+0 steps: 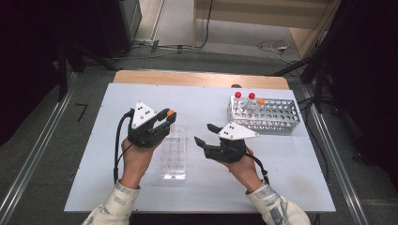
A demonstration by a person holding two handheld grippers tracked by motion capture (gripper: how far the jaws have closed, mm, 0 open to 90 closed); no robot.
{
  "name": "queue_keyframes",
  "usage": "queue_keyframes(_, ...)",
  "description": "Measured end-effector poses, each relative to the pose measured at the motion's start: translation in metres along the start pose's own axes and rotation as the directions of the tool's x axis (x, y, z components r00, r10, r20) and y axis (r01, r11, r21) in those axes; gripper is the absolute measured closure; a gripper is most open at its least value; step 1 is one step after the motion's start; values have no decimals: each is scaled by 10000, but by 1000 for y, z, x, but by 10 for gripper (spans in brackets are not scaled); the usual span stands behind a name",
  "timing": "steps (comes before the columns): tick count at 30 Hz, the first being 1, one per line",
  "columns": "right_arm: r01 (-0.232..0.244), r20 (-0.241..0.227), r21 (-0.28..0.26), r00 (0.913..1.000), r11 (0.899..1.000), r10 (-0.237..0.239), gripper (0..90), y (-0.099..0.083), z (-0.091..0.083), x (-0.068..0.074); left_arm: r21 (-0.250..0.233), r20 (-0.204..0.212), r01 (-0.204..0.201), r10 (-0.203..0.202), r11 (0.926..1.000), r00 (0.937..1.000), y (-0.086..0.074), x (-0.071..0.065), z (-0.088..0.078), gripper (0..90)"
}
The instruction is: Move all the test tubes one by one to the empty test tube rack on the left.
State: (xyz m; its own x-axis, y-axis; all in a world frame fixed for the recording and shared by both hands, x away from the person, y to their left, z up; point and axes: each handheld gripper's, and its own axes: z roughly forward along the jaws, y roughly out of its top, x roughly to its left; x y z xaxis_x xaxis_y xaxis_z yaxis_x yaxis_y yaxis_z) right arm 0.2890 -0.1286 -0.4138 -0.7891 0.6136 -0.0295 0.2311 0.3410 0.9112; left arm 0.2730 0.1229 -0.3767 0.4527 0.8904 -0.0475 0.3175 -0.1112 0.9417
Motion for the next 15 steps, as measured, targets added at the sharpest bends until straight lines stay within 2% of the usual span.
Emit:
queue_keyframes(4, 6, 26, 19, 10000, 10000, -6, 359, -1, 1, -1, -91, -89, 146, -147, 9999, 9999, -4, 2, 6, 705)
queue_keyframes(11, -15, 73, 39, 10000, 10000, 15, 359, -1, 1, -1, -245, 52, 497, -496, 9985, 9988, -5, 5, 10, 705)
queue_keyframes(15, -9, 124, 64, 9999, 10000, 8, 359, -2, 2, -1, -125, -73, 449, -450, 9989, 9990, -10, 5, 16, 705)
